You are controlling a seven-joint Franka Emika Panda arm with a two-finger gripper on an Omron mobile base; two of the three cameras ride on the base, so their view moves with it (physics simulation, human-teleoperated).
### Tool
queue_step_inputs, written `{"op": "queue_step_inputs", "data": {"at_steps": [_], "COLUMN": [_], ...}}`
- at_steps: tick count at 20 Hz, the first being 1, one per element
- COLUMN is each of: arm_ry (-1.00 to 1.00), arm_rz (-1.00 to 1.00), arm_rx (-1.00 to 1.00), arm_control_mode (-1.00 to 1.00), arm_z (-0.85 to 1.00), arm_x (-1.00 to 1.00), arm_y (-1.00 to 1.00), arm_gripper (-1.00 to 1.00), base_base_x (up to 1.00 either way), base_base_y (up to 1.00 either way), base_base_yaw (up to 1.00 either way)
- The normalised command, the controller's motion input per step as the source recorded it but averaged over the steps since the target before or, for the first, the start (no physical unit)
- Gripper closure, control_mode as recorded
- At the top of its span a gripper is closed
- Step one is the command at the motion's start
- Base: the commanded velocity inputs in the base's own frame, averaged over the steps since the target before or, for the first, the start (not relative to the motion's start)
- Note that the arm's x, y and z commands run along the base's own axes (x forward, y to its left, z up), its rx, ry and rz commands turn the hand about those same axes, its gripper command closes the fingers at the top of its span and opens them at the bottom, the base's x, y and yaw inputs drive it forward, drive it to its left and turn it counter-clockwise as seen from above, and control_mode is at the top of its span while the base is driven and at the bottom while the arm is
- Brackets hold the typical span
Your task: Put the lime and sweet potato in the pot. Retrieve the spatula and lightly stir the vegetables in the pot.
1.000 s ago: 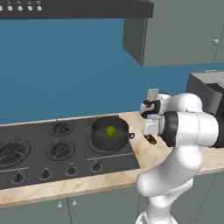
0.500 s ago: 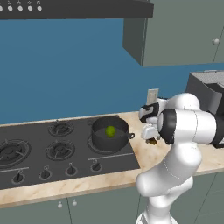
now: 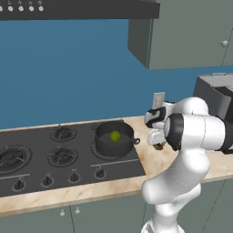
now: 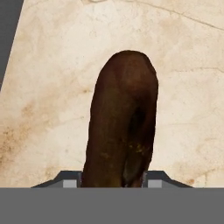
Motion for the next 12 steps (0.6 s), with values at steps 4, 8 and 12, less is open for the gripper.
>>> {"op": "queue_step_inputs", "data": {"at_steps": [4,8,12], "arm_ry": [-0.06,-0.18,-0.16], "arm_rz": [0.0,0.01,0.04], "arm_rx": [0.0,0.01,0.0], "arm_control_mode": [-1.0,-1.0,-1.0], "arm_z": [0.24,0.66,0.84], "arm_x": [-0.73,-0.93,-0.64], "arm_y": [0.0,0.0,0.23], "arm_gripper": [1.0,1.0,1.0], "base_base_x": [0.0,0.0,0.0], "base_base_y": [0.0,0.0,0.0], "base_base_yaw": [0.0,0.0,0.0]}}
